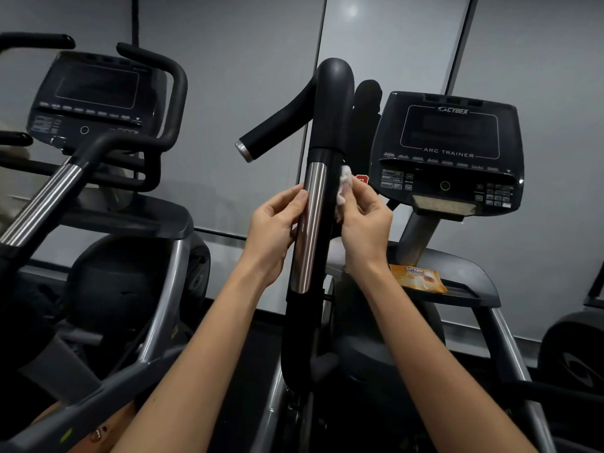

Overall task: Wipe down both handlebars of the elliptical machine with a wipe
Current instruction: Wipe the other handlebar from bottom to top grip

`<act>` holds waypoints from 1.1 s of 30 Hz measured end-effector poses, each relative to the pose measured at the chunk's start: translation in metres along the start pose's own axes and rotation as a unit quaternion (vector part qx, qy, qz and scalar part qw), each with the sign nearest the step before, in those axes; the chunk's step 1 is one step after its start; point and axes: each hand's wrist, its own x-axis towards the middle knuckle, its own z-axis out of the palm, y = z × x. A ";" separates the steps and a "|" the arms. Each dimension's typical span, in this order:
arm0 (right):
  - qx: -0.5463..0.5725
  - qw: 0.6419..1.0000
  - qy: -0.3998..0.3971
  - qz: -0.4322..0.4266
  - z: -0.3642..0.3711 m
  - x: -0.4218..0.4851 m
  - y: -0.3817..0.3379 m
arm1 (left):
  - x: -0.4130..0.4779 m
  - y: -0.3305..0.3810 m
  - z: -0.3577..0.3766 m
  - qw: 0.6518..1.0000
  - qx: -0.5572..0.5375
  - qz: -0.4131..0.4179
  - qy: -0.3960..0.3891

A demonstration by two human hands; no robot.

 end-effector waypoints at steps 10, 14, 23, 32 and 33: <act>-0.236 0.916 -0.065 -0.319 -0.019 -0.056 0.038 | 0.000 0.002 0.000 0.999 -0.024 -0.024 0.009; -0.246 0.911 -0.057 -0.325 -0.019 -0.055 0.037 | 0.001 0.003 0.000 0.999 -0.022 -0.027 0.007; -0.018 1.000 -0.012 -0.003 -0.007 -0.024 0.015 | -0.002 0.002 0.001 1.000 -0.017 -0.016 -0.006; -0.160 0.956 -0.043 -0.240 -0.014 -0.066 0.035 | 0.001 0.000 0.000 0.999 -0.024 -0.020 0.008; -0.151 0.961 -0.039 -0.229 -0.013 -0.061 0.032 | 0.001 0.000 0.000 0.999 -0.024 -0.020 0.009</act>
